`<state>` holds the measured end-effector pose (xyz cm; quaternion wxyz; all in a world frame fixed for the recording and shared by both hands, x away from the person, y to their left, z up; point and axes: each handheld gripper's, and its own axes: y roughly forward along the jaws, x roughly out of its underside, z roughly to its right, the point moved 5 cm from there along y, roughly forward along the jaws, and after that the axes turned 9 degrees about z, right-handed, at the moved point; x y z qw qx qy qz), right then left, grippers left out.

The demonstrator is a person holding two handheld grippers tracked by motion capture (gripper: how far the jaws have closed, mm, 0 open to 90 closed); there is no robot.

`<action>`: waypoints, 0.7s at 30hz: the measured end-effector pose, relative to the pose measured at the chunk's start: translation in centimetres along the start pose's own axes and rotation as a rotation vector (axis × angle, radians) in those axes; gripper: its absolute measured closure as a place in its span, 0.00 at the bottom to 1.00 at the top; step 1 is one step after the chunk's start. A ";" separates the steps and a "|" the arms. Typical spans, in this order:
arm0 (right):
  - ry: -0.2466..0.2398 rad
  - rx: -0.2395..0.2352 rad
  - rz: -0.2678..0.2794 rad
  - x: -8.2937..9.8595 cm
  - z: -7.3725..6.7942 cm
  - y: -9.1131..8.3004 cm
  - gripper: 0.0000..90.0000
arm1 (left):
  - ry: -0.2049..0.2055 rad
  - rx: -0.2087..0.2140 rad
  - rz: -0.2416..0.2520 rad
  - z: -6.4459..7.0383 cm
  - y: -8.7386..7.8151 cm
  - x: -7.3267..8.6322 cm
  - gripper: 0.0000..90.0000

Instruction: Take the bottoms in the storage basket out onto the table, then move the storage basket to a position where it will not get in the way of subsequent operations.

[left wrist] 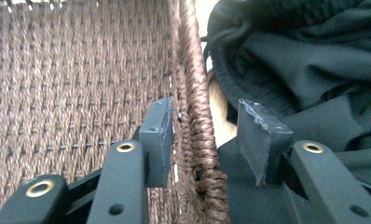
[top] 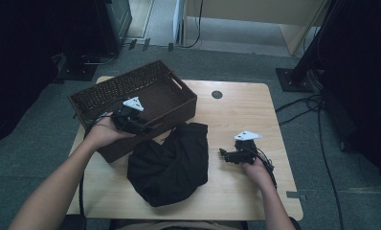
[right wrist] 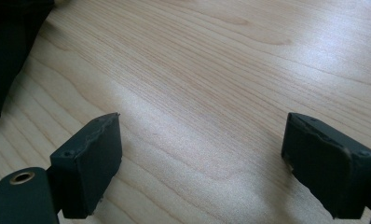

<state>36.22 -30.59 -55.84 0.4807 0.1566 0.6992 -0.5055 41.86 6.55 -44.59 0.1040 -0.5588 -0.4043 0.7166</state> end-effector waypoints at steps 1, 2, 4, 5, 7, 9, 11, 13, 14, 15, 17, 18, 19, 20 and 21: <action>0.000 0.000 0.000 0.0 0.0 0.0 0.13 | -0.009 0.001 -0.012 0.0 0.1 0.1 0.66; 0.001 0.000 0.000 0.0 0.0 0.0 0.13 | -0.017 0.004 -0.022 -0.1 0.2 0.2 0.69; 0.001 0.000 0.000 0.0 0.0 0.0 0.14 | -0.024 0.000 -0.037 -0.2 0.4 0.3 0.74; 0.001 0.000 0.000 0.0 0.0 0.0 0.13 | -0.028 0.002 -0.043 -0.3 0.4 0.4 0.76; 0.001 0.000 0.000 0.0 0.0 0.0 0.14 | -0.031 0.010 -0.046 -0.3 0.5 0.4 0.78; 0.001 0.001 0.000 0.0 0.0 0.0 0.13 | -0.029 0.011 -0.046 -0.3 0.5 0.4 0.79; 0.003 0.002 -0.001 0.0 0.0 0.0 0.13 | -0.022 0.017 -0.045 -0.2 0.6 0.4 0.82; 0.004 0.002 -0.001 0.0 0.0 0.0 0.13 | -0.016 0.019 -0.047 -0.1 0.6 0.4 0.84; 0.004 0.002 -0.001 0.0 0.0 0.0 0.13 | -0.015 0.018 -0.047 -0.1 0.6 0.4 0.85; 0.004 0.002 -0.001 0.0 0.0 0.0 0.13 | -0.016 0.020 -0.046 -0.2 0.6 0.4 0.85; 0.004 0.003 -0.001 0.0 -0.1 0.0 0.13 | -0.026 0.025 -0.047 -0.2 0.6 0.4 0.85; 0.005 0.003 -0.001 0.0 -0.1 0.0 0.13 | -0.027 0.026 -0.049 -0.2 0.6 0.4 0.86; 0.003 0.003 -0.002 0.0 -0.1 0.0 0.13 | -0.028 0.026 -0.050 -0.3 0.6 0.4 0.86; 0.003 0.003 -0.002 0.0 -0.1 0.0 0.13 | -0.027 0.024 -0.052 -0.3 0.6 0.4 0.86; 0.003 0.004 -0.002 0.0 -0.1 0.0 0.14 | -0.029 0.024 -0.054 -0.3 0.6 0.4 0.86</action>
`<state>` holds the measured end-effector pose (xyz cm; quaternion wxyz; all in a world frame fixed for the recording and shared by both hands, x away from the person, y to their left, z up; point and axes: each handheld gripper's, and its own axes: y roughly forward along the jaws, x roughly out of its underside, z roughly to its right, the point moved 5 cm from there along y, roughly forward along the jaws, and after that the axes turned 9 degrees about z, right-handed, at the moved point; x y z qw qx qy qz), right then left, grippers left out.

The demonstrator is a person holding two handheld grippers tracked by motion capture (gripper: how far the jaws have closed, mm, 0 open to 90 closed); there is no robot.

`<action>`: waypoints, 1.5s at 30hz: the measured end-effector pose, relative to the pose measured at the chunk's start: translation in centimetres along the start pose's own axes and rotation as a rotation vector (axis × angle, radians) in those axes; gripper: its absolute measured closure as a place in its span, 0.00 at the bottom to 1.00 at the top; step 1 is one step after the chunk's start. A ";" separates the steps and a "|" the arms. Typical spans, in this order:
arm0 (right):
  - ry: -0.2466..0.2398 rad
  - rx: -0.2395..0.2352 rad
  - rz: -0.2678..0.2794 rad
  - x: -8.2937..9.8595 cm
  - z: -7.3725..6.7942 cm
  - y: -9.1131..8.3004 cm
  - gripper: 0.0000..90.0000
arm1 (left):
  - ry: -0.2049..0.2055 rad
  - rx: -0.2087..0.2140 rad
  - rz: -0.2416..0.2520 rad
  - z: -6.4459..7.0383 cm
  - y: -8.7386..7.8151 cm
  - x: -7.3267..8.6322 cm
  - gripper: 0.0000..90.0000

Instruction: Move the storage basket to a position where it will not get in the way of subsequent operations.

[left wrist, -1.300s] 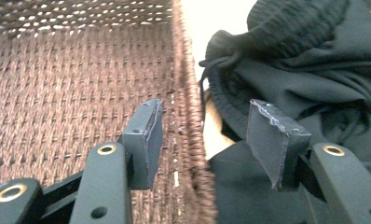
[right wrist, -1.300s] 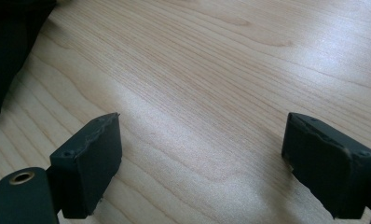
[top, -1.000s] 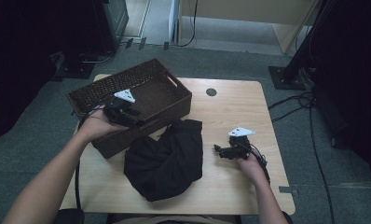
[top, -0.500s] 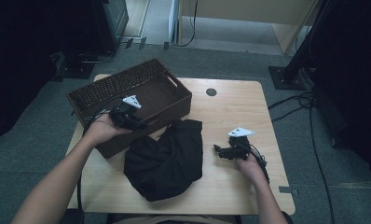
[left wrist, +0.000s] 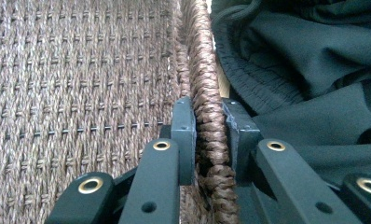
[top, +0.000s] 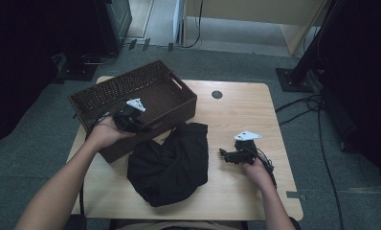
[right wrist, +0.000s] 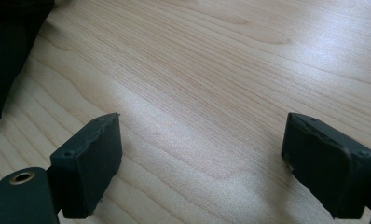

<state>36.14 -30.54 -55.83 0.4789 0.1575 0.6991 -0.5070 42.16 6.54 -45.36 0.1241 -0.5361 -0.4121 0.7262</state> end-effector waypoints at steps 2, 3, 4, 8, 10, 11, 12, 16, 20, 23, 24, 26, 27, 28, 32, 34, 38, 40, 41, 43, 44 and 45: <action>-0.001 0.001 0.001 0.0 0.0 0.0 0.14 | -0.009 -0.002 -0.004 -0.1 0.0 0.0 0.86; -0.002 0.001 0.001 0.0 0.0 0.0 0.14 | -0.013 -0.004 -0.005 -0.1 0.0 0.0 0.86; -0.002 0.001 0.001 0.0 0.0 0.0 0.13 | -0.019 -0.009 -0.003 -0.2 0.0 0.0 0.86; -0.001 0.001 0.000 0.0 0.0 0.0 0.13 | -0.060 -0.035 0.003 -0.7 -0.1 0.1 0.86; -0.002 0.000 0.000 0.0 0.0 0.0 0.14 | -0.089 -0.051 0.009 -1.2 -0.2 0.2 0.86; -0.002 0.000 -0.001 0.0 -0.1 0.0 0.13 | -0.103 -0.062 0.012 -1.4 -0.3 0.2 0.86; -0.001 0.000 -0.001 0.0 -0.1 0.0 0.14 | -0.112 -0.072 0.011 -1.6 -0.4 0.3 0.86; 0.000 0.000 -0.001 0.1 -0.1 -0.1 0.13 | -0.170 -0.113 0.022 -2.5 -0.9 0.7 0.86; 0.000 0.000 0.000 0.1 -0.1 -0.1 0.13 | -0.225 -0.155 0.029 -3.5 -1.6 1.3 0.86; 0.000 0.001 0.001 0.1 -0.1 -0.1 0.13 | -0.251 -0.200 0.034 -4.1 -2.1 1.8 0.86; 0.001 0.001 0.001 0.1 -0.1 -0.1 0.14 | -0.254 -0.215 0.032 -4.3 -2.4 2.0 0.86; 0.001 0.000 0.001 0.1 -0.1 -0.1 0.14 | -0.275 -0.233 0.035 -4.7 -2.8 2.4 0.86; 0.000 0.000 0.001 0.1 -0.1 -0.1 0.13 | -0.289 -0.238 0.039 -5.0 -3.1 2.7 0.86; 0.000 0.000 0.001 0.1 -0.1 -0.1 0.14 | -0.305 -0.243 0.042 -5.2 -3.3 2.9 0.86; 0.000 0.000 0.001 0.1 -0.2 -0.1 0.13 | -0.353 -0.280 0.048 -6.0 -4.1 3.7 0.86; 0.001 0.000 0.001 0.1 -0.1 -0.1 0.14 | -0.365 -0.306 0.044 -6.3 -4.4 3.9 0.86; 0.000 0.000 0.001 0.1 -0.1 -0.1 0.14 | -0.416 -0.350 0.050 -7.3 -4.9 4.3 0.86; 0.000 0.000 0.001 0.1 -0.2 -0.1 0.13 | -0.446 -0.382 0.054 -7.8 -5.0 4.4 0.86; 0.000 0.000 0.002 0.1 -0.2 -0.1 0.13 | -0.461 -0.394 0.057 -8.1 -5.1 4.4 0.86; 0.001 0.000 0.001 0.1 -0.2 -0.1 0.13 | -0.500 -0.403 0.067 -8.7 -5.0 4.4 0.85; 0.001 0.000 0.001 0.1 -0.2 -0.1 0.13 | -0.516 -0.399 0.062 -8.9 -4.9 4.4 0.85; 0.001 0.000 0.001 0.1 -0.2 -0.1 0.13 | -0.517 -0.406 0.050 -9.0 -4.6 4.2 0.85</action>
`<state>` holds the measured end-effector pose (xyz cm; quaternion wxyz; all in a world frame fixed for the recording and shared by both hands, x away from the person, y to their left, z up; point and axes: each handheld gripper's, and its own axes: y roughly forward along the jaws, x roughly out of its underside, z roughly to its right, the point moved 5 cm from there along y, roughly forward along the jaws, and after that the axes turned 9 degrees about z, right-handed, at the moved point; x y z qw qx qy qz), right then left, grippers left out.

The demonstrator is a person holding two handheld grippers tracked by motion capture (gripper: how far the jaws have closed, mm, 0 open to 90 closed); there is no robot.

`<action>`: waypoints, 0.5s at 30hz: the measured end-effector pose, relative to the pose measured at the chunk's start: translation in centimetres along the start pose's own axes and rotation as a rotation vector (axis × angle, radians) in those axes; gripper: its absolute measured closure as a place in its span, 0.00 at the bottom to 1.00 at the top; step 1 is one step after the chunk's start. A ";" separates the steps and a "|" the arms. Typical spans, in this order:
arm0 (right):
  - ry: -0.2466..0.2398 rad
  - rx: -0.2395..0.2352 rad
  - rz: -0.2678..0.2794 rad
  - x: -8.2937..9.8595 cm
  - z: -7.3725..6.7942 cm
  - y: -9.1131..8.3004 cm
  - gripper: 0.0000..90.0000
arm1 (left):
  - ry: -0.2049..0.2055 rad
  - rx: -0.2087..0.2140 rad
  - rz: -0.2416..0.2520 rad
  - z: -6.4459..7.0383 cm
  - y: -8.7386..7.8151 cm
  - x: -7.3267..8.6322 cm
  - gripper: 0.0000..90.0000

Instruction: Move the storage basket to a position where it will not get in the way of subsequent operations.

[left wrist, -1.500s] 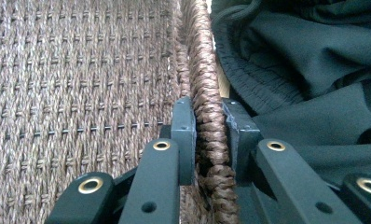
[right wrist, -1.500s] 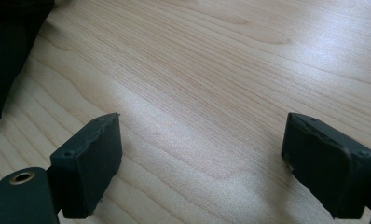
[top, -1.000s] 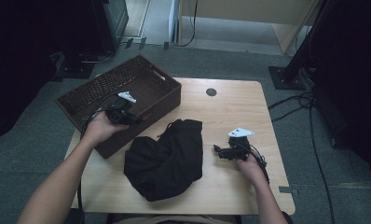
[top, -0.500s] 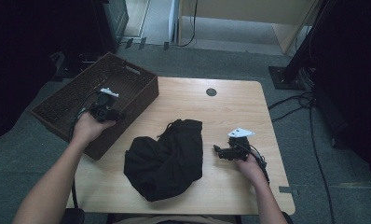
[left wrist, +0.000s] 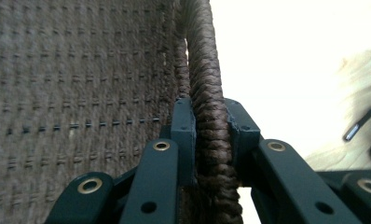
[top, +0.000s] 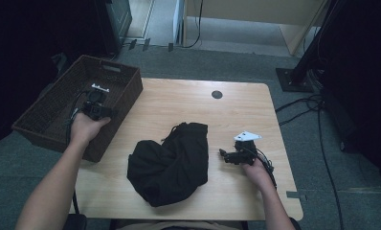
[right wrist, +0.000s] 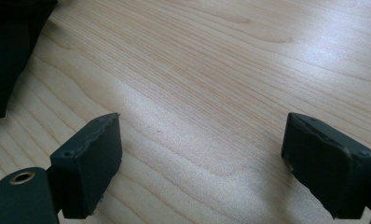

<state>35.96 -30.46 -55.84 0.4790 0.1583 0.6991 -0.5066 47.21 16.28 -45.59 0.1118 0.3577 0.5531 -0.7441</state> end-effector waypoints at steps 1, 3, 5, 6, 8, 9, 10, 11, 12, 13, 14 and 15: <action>0.000 0.000 0.000 0.0 0.0 0.0 0.13 | 0.007 -0.015 -0.009 0.1 0.3 -0.2 0.86; 0.000 0.000 0.000 0.0 0.0 0.0 0.13 | 0.000 -0.039 -0.008 0.2 0.8 -0.7 0.87; 0.000 0.000 0.000 0.0 0.0 0.0 0.13 | -0.019 -0.053 0.004 0.3 1.3 -1.2 0.86; 0.000 0.000 0.000 0.0 0.0 0.0 0.14 | -0.039 -0.054 0.005 0.2 1.5 -1.6 0.86; 0.000 0.001 0.000 0.0 0.0 0.0 0.13 | -0.067 -0.066 0.011 -0.1 2.0 -2.2 0.86; 0.000 0.002 0.001 0.0 0.0 0.0 0.14 | -0.062 -0.076 0.010 -0.3 2.2 -2.5 0.86; 0.000 0.002 0.000 0.0 0.0 0.0 0.13 | -0.072 -0.081 0.013 -0.4 2.4 -2.8 0.87; -0.001 0.002 0.001 0.0 0.0 0.0 0.13 | -0.073 -0.081 0.016 -0.6 2.6 -3.0 0.87; 0.000 0.002 0.000 0.0 0.0 0.0 0.13 | -0.081 -0.081 0.019 -0.8 2.9 -3.3 0.87; -0.001 0.002 0.001 0.0 0.0 0.0 0.13 | -0.089 -0.080 0.024 -1.0 3.1 -3.6 0.87; 0.000 0.002 0.001 0.0 0.0 0.0 0.14 | -0.096 -0.080 0.030 -1.2 3.3 -3.9 0.87; 0.000 0.002 0.001 0.0 0.0 0.0 0.13 | -0.105 -0.079 0.032 -1.4 3.5 -4.1 0.87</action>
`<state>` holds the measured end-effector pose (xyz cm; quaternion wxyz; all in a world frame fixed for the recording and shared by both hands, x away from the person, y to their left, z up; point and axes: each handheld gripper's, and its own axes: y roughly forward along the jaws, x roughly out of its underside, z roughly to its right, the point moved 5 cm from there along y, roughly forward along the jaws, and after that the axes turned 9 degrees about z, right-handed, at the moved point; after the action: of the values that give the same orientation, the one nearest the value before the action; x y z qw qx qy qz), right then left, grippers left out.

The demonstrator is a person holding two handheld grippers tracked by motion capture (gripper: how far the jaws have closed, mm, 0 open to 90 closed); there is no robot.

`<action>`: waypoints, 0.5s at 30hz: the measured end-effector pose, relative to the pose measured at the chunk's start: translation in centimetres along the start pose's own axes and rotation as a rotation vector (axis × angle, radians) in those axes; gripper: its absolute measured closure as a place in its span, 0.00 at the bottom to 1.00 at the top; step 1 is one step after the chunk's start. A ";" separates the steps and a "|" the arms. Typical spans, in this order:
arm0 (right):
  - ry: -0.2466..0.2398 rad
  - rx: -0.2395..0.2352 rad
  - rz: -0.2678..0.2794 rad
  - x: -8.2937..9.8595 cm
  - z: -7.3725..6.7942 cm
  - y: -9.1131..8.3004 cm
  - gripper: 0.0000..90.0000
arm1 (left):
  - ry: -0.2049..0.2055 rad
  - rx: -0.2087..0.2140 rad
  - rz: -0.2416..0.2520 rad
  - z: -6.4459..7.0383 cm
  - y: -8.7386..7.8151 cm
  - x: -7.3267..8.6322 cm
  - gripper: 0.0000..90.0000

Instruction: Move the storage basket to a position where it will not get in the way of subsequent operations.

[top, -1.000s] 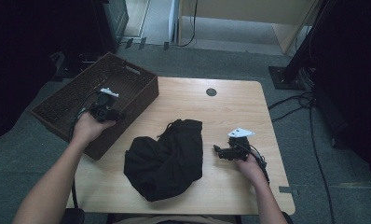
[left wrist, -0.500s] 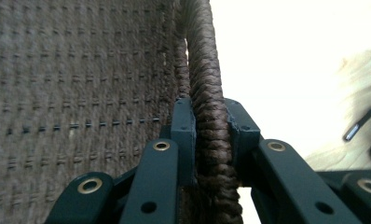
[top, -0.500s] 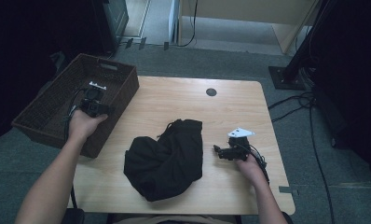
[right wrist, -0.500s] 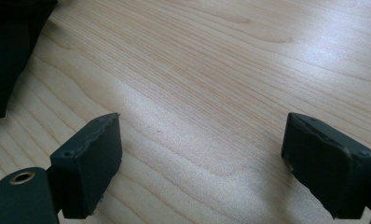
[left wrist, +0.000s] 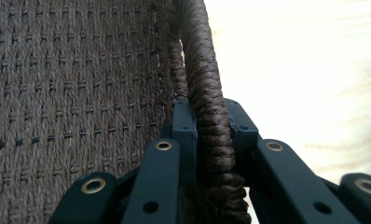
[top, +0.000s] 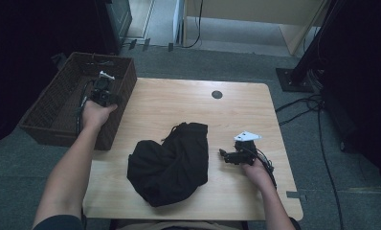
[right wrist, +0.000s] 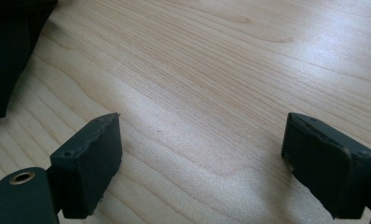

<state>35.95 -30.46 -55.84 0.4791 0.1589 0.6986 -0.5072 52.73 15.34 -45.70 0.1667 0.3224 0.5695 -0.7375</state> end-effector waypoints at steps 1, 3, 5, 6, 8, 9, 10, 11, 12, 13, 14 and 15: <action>0.000 0.000 0.000 0.0 0.0 0.0 0.13 | -0.013 0.003 0.003 -0.1 0.2 -0.3 0.87; 0.000 0.000 0.000 0.0 0.0 0.0 0.14 | -0.029 -0.001 0.004 -0.1 0.6 -0.7 0.86; 0.000 0.000 0.000 0.0 0.0 0.0 0.13 | -0.034 -0.014 -0.001 0.0 1.0 -1.1 0.86; -0.001 0.000 0.000 0.0 0.0 0.0 0.13 | -0.037 -0.015 -0.003 0.1 1.1 -1.3 0.86; -0.001 0.000 0.000 0.0 0.0 0.0 0.14 | -0.062 -0.005 0.004 0.0 1.4 -1.6 0.86; 0.000 0.001 0.000 0.0 0.0 0.0 0.14 | -0.073 0.004 0.008 0.0 1.5 -1.7 0.86; 0.001 0.002 0.001 0.0 0.0 0.0 0.13 | -0.075 0.007 0.010 -0.1 1.5 -1.7 0.85; 0.001 0.002 0.001 0.0 0.0 0.0 0.13 | -0.070 0.005 0.012 -0.2 1.6 -1.7 0.85; 0.000 0.002 0.001 0.0 0.0 0.0 0.13 | -0.063 0.005 0.012 -0.2 1.6 -1.8 0.85; 0.001 0.002 0.001 0.0 0.0 0.0 0.13 | -0.059 0.007 0.014 -0.2 1.6 -1.8 0.85; 0.000 0.002 0.001 0.0 0.0 0.0 0.14 | -0.059 0.014 0.015 -0.3 1.6 -1.8 0.85; 0.000 0.002 0.001 0.0 0.0 0.0 0.13 | -0.054 0.030 0.013 -0.3 1.6 -1.7 0.83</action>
<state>35.92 -30.45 -55.84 0.4789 0.1596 0.6982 -0.5076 55.05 14.98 -45.75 0.1821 0.3085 0.5515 -0.7533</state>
